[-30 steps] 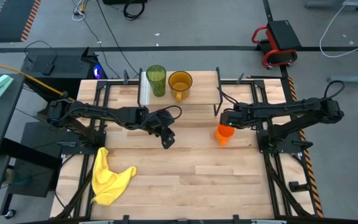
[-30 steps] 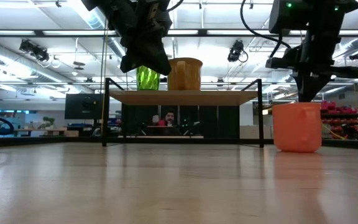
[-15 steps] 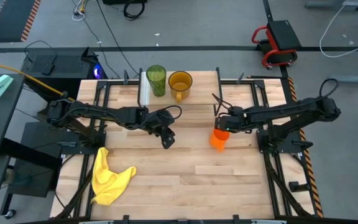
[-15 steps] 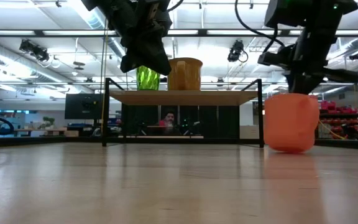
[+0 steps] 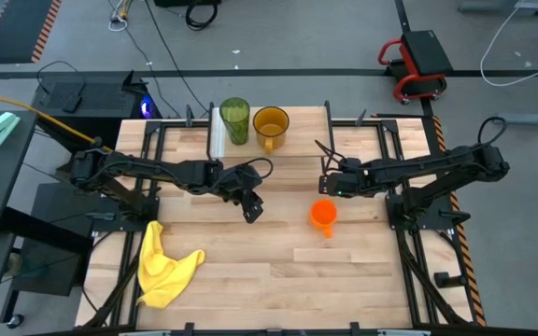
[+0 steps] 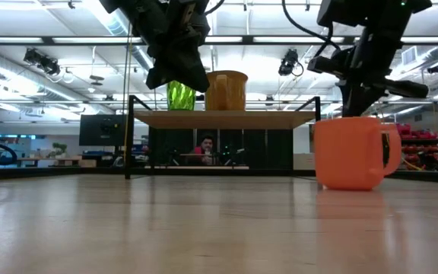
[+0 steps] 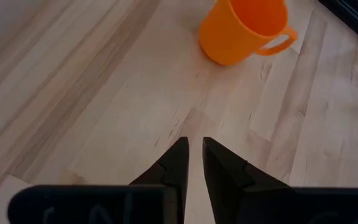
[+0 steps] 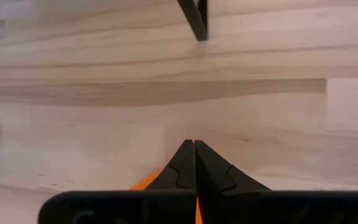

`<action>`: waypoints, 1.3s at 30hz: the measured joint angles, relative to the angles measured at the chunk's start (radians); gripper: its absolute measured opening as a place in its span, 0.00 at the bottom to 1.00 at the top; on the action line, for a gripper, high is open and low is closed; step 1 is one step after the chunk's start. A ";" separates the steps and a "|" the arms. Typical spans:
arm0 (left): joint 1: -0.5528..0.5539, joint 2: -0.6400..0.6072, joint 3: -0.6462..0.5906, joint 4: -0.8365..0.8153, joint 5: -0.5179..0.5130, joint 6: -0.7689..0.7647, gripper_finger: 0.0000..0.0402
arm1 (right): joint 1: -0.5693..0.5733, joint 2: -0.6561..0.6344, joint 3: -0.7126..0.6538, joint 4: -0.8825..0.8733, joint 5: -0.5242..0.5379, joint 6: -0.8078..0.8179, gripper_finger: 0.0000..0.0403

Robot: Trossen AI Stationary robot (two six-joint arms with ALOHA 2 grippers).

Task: Stack small to large cups/mugs on shelf
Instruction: Put the orange mug on the shelf

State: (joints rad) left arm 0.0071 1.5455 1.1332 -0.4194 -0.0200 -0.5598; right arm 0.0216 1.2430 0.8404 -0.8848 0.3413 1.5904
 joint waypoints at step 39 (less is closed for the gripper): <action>-0.064 0.001 -0.174 0.180 0.066 -0.126 0.10 | 0.505 0.208 0.001 0.075 0.022 0.575 0.00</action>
State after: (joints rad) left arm -0.0570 1.5463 0.9592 -0.2390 0.0463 -0.6856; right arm 0.5268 1.4515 0.8410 -0.8096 0.3631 2.1652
